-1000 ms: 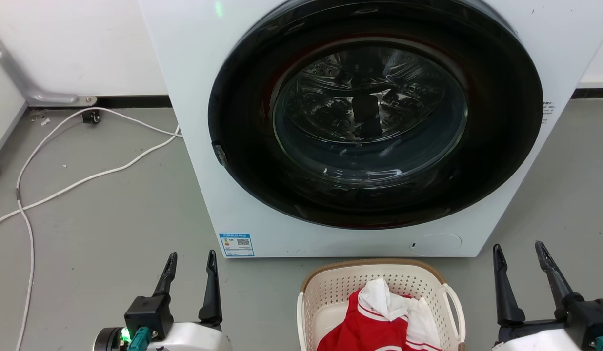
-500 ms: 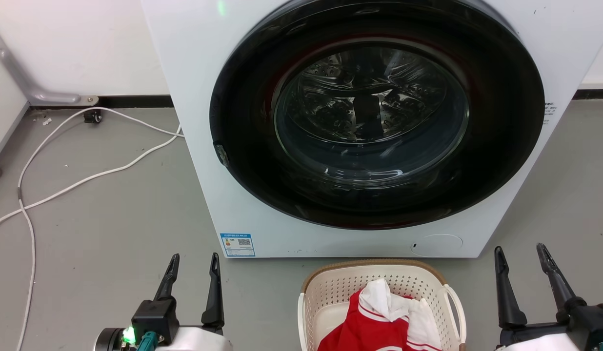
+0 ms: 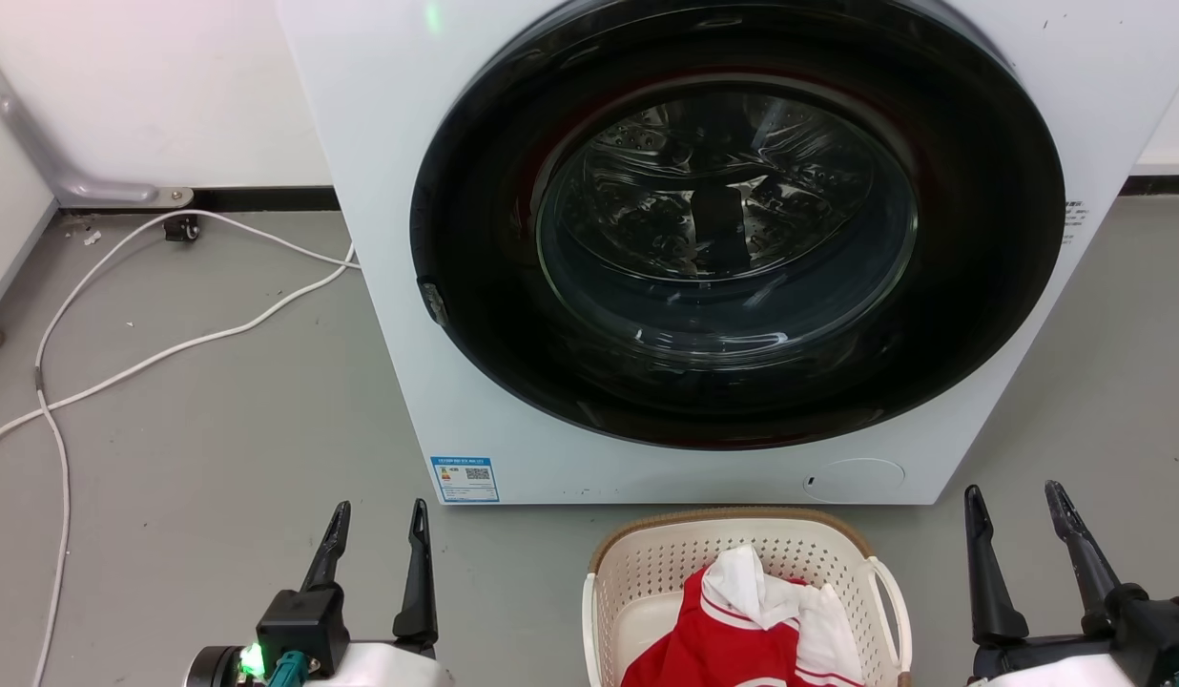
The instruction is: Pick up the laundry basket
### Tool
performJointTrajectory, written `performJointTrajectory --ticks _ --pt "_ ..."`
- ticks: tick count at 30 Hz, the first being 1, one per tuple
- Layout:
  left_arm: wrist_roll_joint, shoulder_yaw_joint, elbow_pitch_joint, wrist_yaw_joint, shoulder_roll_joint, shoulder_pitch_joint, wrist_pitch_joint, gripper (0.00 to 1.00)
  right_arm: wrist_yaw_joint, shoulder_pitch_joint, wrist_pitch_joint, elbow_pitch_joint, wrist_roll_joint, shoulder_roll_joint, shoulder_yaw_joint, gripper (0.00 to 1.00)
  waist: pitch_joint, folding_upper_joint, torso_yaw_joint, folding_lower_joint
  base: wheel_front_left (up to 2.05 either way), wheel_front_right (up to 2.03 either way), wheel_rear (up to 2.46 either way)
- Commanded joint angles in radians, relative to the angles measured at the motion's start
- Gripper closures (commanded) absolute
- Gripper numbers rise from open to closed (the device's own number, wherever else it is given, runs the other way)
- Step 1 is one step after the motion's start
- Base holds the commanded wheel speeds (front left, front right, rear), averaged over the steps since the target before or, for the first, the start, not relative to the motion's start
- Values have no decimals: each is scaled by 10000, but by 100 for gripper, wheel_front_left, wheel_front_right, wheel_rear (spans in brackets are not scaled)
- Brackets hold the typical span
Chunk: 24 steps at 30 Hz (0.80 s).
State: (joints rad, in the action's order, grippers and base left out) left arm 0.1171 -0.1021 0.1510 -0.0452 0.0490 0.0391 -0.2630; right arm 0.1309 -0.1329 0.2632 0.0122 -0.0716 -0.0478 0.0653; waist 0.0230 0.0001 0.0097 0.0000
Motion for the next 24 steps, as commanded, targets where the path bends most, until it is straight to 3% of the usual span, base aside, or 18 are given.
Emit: performJointTrajectory --ticks 1,16,24 --pt "2 4 19 1 23 88 -28 0 -3 -114 25 -22 -50 -44 -8 0 -4 -1 -2 0 0 0 0" --pt "-86 -601 731 460 20 -477 -28 0 -3 239 25 -554 190 -42 169 0 -488 -1 -69 0 0 0 0" --pt "160 -1219 2228 827 21 -1852 -27 0 -5 1514 23 -1392 935 -41 601 0 -2041 -1 -306 0 0 0 0"
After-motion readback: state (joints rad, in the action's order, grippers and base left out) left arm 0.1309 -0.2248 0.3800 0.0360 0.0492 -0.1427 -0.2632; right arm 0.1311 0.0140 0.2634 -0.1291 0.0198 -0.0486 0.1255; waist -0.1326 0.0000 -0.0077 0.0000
